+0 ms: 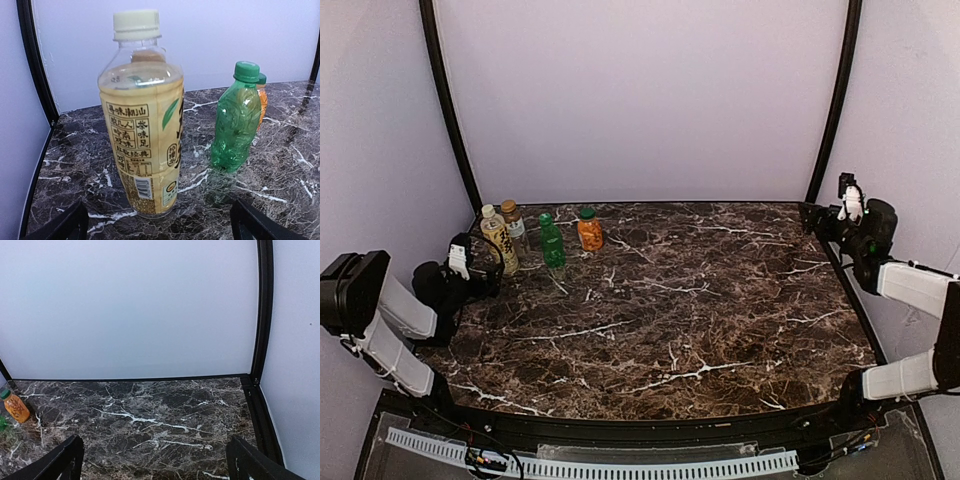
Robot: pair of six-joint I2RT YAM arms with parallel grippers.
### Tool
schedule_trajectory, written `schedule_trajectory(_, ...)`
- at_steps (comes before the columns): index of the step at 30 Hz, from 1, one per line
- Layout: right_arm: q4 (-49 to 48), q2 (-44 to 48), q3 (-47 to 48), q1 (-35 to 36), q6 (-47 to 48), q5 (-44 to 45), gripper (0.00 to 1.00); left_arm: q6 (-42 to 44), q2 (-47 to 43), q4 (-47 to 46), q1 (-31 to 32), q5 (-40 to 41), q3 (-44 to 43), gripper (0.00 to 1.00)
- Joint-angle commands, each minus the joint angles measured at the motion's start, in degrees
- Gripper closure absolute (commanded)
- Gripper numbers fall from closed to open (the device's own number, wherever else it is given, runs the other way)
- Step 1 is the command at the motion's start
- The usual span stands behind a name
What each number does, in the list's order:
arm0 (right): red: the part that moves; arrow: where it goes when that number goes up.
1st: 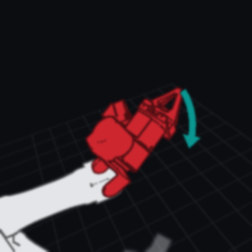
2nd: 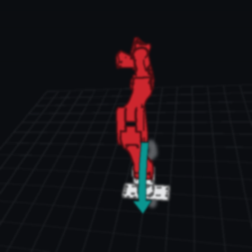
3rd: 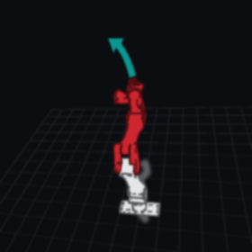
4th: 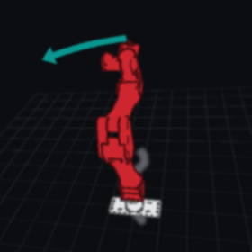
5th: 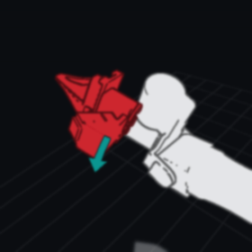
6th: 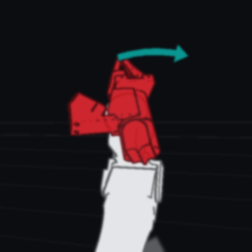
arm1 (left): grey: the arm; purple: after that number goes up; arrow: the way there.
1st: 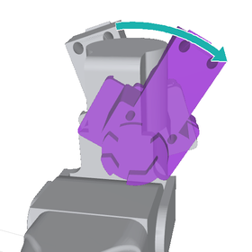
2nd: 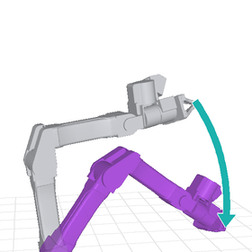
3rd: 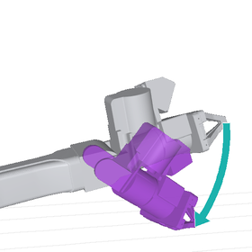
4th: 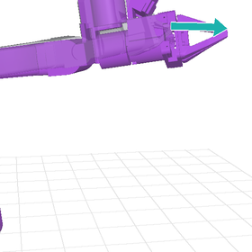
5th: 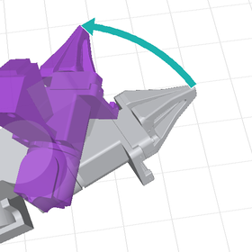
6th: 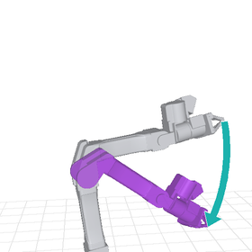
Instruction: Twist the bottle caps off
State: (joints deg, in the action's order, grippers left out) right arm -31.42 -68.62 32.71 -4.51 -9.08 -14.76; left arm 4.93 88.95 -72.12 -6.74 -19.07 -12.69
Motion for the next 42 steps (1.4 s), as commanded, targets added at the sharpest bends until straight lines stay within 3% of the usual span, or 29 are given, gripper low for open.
schedule_trajectory(1, 12.97, 3.82, 4.40, 0.64, -4.28, -4.48, 0.02, -3.18, -6.38, -2.54, -2.63, -3.41, 2.95, 0.00)
schedule_trajectory(10, 18.39, 5.22, 9.08, 6.37, -5.13, -2.95, 0.02, -2.14, -16.95, -8.31, -4.36, -11.43, 5.75, 0.00)
schedule_trajectory(14, 22.68, 4.01, 14.05, 9.16, -4.98, -4.72, 0.02, -8.08, -19.20, -3.15, -7.24, -9.80, 0.28, 0.00)
schedule_trajectory(16, 23.76, 3.69, 16.23, 10.26, -5.33, -6.39, 0.02, -12.72, -19.24, 5.05, -10.17, -13.52, -5.06, 0.00)
schedule_trajectory(20, 26.72, 3.42, 20.85, 12.71, -4.40, -8.16, 0.02, -14.70, -19.26, 34.79, -12.16, -21.76, -21.06, 0.00)
schedule_trajectory(26, 27.55, 3.03, 23.40, 14.24, -3.59, -9.69, 0.02, 0.95, -21.05, 71.09, -11.65, -28.10, -35.12, 0.00)
schedule_trajectory(30, 27.11, 2.41, 23.50, 14.97, -4.51, -9.67, 0.02, 11.56, -19.73, 88.26, -8.74, -21.07, -44.28, 0.00)
schedule_trajectory(35, 24.50, 1.99, 21.33, 16.77, -5.14, -9.78, 0.02, 17.62, -14.08, 96.26, -3.96, -7.86, -53.44, 0.00)
schedule_trajectory(39, 22.09, 1.70, 19.14, 17.26, -5.14, -9.23, 0.01, 15.79, -9.26, 94.57, -3.48, -4.52, -55.26, 0.02)
schedule_trajectory(42, 22.24, 1.28, 18.39, 17.31, -5.09, -8.66, 0.01, 14.04, -7.39, 92.85, -3.42, -7.13, -55.10, 0.10)
